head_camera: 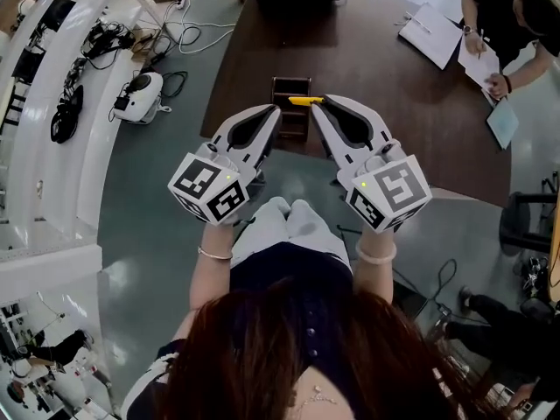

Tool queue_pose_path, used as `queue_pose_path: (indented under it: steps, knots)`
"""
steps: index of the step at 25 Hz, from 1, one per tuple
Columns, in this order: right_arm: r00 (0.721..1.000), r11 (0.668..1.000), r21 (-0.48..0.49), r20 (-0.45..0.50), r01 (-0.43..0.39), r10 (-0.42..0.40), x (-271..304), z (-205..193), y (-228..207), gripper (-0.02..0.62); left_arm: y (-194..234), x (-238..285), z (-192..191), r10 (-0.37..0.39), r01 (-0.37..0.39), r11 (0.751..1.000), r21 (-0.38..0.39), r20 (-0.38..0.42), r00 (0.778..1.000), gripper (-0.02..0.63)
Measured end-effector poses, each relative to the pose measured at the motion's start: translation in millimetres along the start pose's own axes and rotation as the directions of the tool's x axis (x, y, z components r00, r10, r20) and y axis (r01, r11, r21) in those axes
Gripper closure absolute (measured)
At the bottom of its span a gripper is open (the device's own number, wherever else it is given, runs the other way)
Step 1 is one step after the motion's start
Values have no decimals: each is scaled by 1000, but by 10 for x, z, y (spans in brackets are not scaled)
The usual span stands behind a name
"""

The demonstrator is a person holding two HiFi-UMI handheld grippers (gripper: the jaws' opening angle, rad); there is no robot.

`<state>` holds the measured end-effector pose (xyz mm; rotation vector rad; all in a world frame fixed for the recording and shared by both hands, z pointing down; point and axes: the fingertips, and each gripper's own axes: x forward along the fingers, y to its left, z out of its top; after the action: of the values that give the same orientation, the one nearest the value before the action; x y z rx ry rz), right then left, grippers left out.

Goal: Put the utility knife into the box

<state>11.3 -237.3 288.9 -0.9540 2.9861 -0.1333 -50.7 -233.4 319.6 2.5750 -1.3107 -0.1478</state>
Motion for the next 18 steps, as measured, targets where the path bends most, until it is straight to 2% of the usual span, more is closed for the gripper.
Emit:
queue_pose_path:
  steps: [6,18]
  knots:
    - [999,999,31,-34,32,-31,115,-92,-231,546,124,214,-37,-26,25,1000,-8,-27,999,604]
    - [977,982,151,-194,116,-85,301,-807,-480,546,454,384,-623,-65,44,989,-139,-151,986,604]
